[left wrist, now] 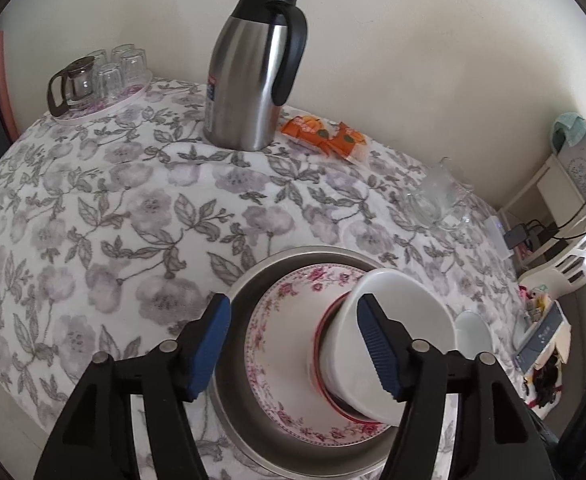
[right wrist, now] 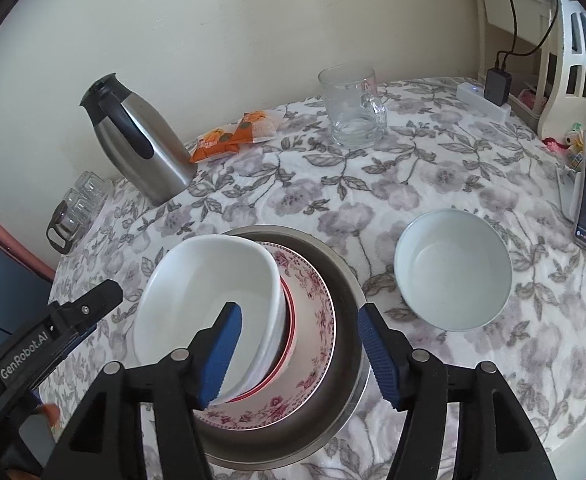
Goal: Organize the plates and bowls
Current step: 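Lower the square bowl into the red-rimmed bowl and open both grippers, then move both grippers toward the white round bowl on the cloth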
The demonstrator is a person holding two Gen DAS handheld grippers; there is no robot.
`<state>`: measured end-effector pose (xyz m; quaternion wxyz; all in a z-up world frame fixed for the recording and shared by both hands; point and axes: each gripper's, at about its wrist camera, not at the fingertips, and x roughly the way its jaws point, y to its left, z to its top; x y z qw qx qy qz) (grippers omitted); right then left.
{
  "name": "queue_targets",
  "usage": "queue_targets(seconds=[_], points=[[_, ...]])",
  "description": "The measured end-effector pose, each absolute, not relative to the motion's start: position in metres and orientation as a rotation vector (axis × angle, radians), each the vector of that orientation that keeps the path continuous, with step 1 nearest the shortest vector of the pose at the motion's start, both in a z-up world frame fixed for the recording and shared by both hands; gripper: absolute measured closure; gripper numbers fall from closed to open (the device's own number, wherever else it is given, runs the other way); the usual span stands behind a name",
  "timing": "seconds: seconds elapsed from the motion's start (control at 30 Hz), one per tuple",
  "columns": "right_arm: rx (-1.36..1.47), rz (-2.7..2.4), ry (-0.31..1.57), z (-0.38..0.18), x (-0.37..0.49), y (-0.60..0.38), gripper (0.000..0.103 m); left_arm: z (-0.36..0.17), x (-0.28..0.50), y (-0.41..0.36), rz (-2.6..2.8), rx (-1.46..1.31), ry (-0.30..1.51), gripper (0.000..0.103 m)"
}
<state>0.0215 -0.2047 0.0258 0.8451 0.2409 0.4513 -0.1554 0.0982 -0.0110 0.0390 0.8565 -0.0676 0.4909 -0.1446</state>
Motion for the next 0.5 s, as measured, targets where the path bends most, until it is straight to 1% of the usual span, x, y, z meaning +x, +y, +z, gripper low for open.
queue_targets(seconds=[0.07,0.13,0.2,0.27,0.4,0.47,0.5], points=[[0.511,-0.329,0.954,0.025,0.021,-0.206,0.025,0.037,0.099,-0.010,-0.289,-0.138,1.036,0.034],[0.507,-0.336,0.952,0.024,0.021,-0.207,0.021,0.036,0.100,-0.009,-0.265,-0.133,1.035,0.031],[0.505,-0.339,0.949,0.024,0.020,-0.208,0.017,0.035,0.100,-0.008,-0.244,-0.119,1.034,0.019],[0.504,-0.341,0.945,0.024,0.019,-0.209,0.013,0.033,0.101,-0.008,-0.226,-0.104,1.035,0.019],[0.500,-0.343,0.942,0.024,0.019,-0.210,0.009,0.028,0.103,-0.008,-0.190,-0.080,1.039,0.019],[0.500,-0.347,0.942,0.023,0.018,-0.211,0.003,0.026,0.104,-0.007,-0.177,-0.073,1.043,0.019],[0.500,-0.348,0.940,0.023,0.018,-0.212,0.003,0.026,0.104,-0.007,-0.174,-0.070,1.042,0.019]])
